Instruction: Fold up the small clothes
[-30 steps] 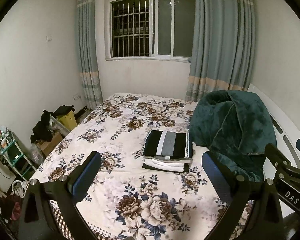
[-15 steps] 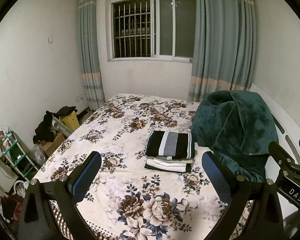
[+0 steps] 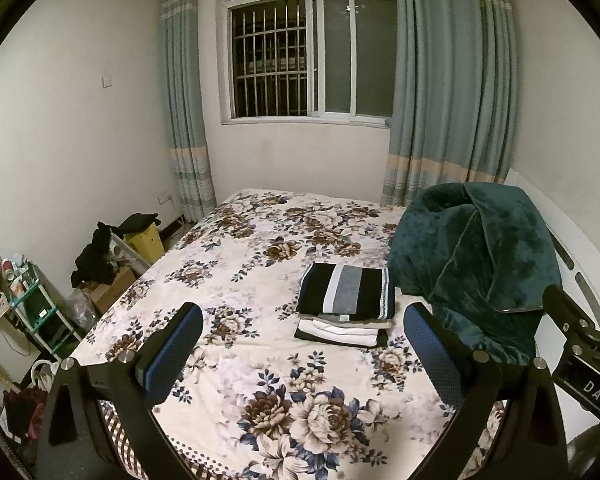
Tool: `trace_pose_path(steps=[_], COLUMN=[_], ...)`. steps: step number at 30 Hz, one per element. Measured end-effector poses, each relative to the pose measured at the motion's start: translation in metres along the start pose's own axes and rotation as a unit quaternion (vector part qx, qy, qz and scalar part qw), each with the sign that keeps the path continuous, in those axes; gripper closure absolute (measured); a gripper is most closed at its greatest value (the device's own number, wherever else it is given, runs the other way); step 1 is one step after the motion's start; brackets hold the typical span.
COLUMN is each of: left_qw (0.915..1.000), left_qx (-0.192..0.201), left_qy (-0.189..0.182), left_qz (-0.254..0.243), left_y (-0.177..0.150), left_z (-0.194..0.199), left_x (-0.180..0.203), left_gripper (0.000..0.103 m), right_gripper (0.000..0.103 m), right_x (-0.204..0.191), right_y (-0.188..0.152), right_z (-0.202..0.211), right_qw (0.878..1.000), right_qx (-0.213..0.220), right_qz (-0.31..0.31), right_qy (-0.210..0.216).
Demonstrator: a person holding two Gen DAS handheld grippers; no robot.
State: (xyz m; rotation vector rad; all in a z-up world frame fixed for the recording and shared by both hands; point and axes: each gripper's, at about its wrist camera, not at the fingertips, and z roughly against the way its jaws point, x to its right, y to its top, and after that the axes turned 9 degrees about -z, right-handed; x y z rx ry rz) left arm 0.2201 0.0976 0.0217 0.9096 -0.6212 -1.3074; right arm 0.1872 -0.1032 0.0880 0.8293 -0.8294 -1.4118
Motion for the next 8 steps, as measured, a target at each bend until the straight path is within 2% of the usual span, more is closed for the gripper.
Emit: trace_pose_path(steps=[8], left_qw=[1.0000], left_qx=[0.003], left_qy=[0.000], left_qz=[-0.001], left_y=[0.0000], left_z=[-0.0010], left_x=[0.0015], left_gripper=[0.000], right_gripper=[0.000], right_x=[0.0007], right_y=[-0.0020], right_z=[0.0016], right_qw=[1.000], right_qx=[0.000], right_qz=[-0.002], right_qy=[-0.002])
